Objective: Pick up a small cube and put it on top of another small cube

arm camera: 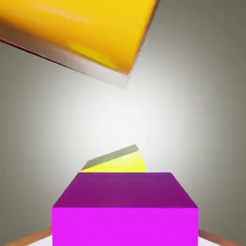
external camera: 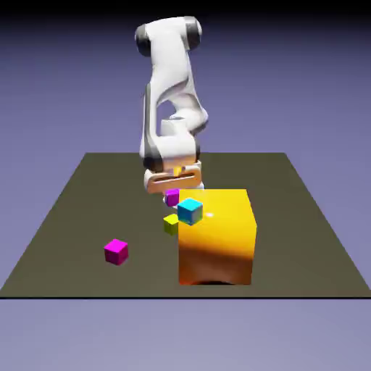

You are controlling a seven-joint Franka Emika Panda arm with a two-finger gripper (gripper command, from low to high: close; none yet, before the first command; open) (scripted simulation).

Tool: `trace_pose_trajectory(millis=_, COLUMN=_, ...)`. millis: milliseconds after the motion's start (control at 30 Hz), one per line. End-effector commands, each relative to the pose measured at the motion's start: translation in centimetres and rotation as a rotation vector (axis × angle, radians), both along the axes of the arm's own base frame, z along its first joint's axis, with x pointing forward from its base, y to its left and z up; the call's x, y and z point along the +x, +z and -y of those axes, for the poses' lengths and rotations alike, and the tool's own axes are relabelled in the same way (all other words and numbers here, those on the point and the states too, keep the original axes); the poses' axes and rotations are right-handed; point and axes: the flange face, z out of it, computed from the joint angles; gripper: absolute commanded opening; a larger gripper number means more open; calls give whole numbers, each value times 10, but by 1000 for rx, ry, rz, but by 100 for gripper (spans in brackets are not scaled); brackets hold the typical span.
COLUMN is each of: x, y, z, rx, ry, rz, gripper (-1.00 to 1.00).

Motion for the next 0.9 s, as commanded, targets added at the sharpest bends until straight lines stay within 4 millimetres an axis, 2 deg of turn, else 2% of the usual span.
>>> trace_pose_trajectory(millis=0, x=0, y=-2, z=1, rx=-2, ry=-1, rz=3, gripper=-100)
trace_pose_trajectory(millis=833, x=-2, y=-68, z=0, rx=1, ry=1, rz=-2, gripper=-100)
trace_pose_trajectory(millis=867, x=-2, y=-68, z=0, rx=1, ry=1, rz=-2, gripper=100)
